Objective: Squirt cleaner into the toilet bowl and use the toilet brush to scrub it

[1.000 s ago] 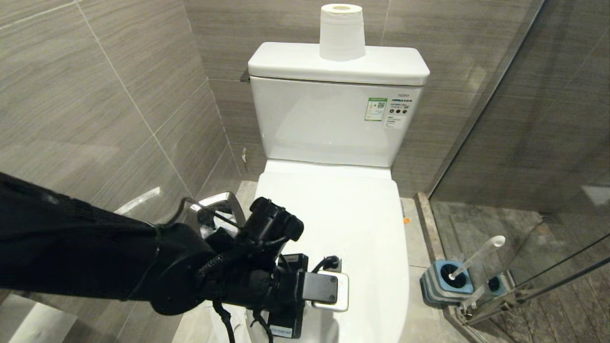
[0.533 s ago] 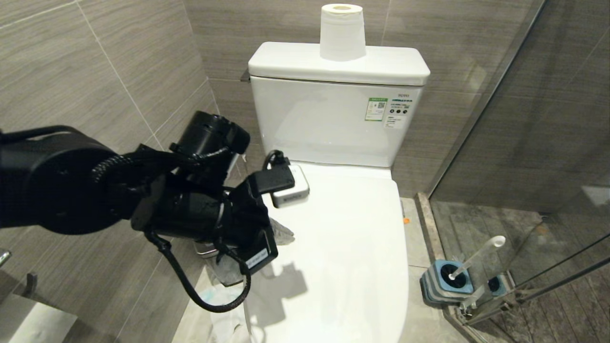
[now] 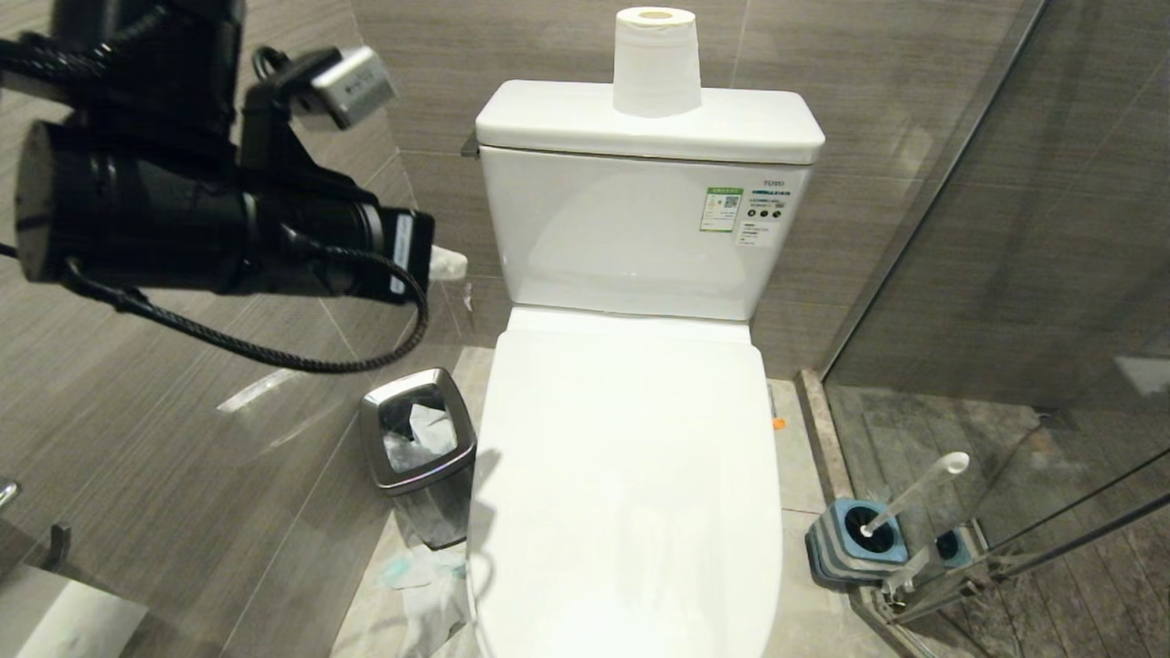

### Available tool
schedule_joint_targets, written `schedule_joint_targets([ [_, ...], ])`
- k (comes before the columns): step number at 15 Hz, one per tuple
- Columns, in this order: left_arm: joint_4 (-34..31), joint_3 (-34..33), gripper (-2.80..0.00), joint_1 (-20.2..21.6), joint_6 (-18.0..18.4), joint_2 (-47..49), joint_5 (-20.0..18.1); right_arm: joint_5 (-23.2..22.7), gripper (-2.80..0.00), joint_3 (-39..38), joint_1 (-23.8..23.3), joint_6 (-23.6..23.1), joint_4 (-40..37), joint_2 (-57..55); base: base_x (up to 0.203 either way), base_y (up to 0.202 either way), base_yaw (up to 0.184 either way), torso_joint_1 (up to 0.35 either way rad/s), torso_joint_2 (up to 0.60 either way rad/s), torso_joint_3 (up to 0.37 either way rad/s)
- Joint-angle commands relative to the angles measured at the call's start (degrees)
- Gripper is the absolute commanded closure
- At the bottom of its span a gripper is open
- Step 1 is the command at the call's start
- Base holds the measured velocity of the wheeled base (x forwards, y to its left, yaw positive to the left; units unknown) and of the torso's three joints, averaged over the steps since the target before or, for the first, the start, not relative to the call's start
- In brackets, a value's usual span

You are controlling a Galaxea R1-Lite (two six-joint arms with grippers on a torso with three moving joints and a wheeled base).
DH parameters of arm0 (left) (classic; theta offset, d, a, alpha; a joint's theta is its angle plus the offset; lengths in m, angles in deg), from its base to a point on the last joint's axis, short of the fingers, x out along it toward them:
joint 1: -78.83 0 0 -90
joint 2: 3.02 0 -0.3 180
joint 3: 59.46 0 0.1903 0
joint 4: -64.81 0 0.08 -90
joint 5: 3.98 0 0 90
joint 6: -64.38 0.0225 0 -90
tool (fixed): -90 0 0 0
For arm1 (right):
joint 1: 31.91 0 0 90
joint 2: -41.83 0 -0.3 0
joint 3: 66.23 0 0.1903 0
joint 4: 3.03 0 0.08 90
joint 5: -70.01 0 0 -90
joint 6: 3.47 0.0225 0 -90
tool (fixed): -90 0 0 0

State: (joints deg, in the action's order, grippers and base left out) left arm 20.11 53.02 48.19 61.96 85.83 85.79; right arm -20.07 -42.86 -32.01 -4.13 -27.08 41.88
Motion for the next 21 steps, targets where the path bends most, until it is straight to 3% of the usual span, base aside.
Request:
schedule_joint_targets([
  [1,-0.1,4.8,0.0,3.5,2.9,-4.9,0.9,0.0,0.0,0.0,0.0,0.0,0.0,0.0,0.0,0.0,0.0,0.0,0.0,0.0],
  [4,0.1,10.0,0.0,9.7,10.4,-9.1,1.7,0.0,0.0,0.0,0.0,0.0,0.0,0.0,0.0,0.0,0.0,0.0,0.0,0.0],
  [6,-0.2,13.2,0.0,14.5,11.0,-11.7,1.9,0.0,0.0,0.0,0.0,0.0,0.0,0.0,0.0,0.0,0.0,0.0,0.0,0.0],
  [9,-0.4,12.7,0.0,24.4,9.3,-19.3,1.7,0.0,0.0,0.0,0.0,0.0,0.0,0.0,0.0,0.0,0.0,0.0,0.0,0.0],
  [13,-0.5,6.0,0.0,33.9,2.4,-29.2,1.1,0.0,0.0,0.0,0.0,0.0,0.0,0.0,0.0,0.0,0.0,0.0,0.0,0.0],
  [21,-0.5,-3.3,0.0,36.0,2.4,-41.3,1.6,0.0,0.0,0.0,0.0,0.0,0.0,0.0,0.0,0.0,0.0,0.0,0.0,0.0],
])
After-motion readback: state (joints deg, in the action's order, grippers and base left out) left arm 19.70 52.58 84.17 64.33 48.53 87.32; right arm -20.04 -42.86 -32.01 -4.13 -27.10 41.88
